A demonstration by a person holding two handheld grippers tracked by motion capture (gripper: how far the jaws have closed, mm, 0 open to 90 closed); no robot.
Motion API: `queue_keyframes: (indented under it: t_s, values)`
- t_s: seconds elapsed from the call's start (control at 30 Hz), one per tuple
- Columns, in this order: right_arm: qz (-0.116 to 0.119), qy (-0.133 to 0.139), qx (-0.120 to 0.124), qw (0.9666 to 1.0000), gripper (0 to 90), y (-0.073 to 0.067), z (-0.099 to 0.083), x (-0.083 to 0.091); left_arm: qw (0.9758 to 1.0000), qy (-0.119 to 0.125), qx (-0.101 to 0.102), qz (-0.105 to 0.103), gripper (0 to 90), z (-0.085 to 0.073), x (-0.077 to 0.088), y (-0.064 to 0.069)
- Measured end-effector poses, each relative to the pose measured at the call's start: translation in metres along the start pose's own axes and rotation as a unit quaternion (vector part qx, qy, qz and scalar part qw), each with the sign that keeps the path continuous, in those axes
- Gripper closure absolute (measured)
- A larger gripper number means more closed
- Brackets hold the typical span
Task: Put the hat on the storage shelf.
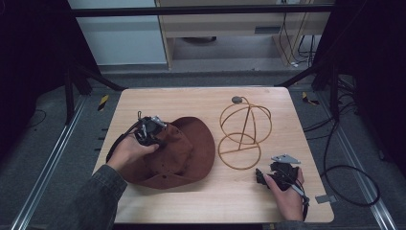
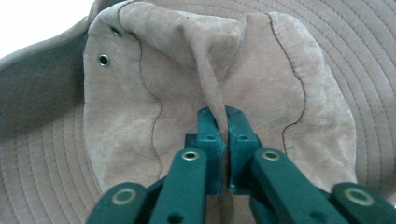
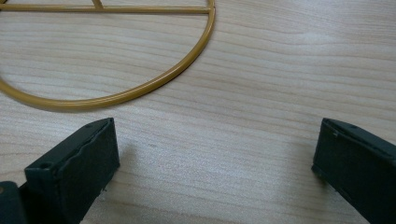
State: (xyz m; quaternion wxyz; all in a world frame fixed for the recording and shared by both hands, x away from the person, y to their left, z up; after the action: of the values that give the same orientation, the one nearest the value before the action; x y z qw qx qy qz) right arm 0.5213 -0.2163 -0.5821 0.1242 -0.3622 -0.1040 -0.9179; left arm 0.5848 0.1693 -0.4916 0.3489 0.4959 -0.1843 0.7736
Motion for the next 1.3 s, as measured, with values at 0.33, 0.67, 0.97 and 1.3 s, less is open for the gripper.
queue_keyframes:
  t_s: [0.33,0.67,0.97,1.3]
  values:
    - [0.000,0.002,0.003,1.0000,0.4,0.000,0.000,0.000,0.9996,0.026,-0.001,-0.003,88.9,0.003,0.013,0.000]
    - [0.000,0.002,0.003,1.0000,0.4,0.000,0.000,0.000,0.9982,0.057,-0.017,0.005,89.1,0.008,0.038,0.000]
    - [0.000,0.002,0.003,1.0000,0.4,0.000,0.000,0.000,0.9966,0.076,-0.032,0.001,89.0,0.008,0.052,0.003]
    - [0.001,0.002,0.002,1.0000,0.4,0.000,0.000,0.000,0.9939,0.102,-0.042,0.006,89.0,0.009,0.070,0.009]
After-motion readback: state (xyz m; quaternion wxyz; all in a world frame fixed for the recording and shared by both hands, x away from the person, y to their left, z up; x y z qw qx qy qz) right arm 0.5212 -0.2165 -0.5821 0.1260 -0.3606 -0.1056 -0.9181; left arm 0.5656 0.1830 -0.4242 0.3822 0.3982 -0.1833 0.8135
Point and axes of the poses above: each handheld gripper's, and its own axes: x roughly backward along the jaws, z roughly out of its top, y roughly to its right, the point moved 10 cm from there along -x, roughly forward along the jaws, and after that the axes turned 8 degrees about x, right-handed, at the moved point
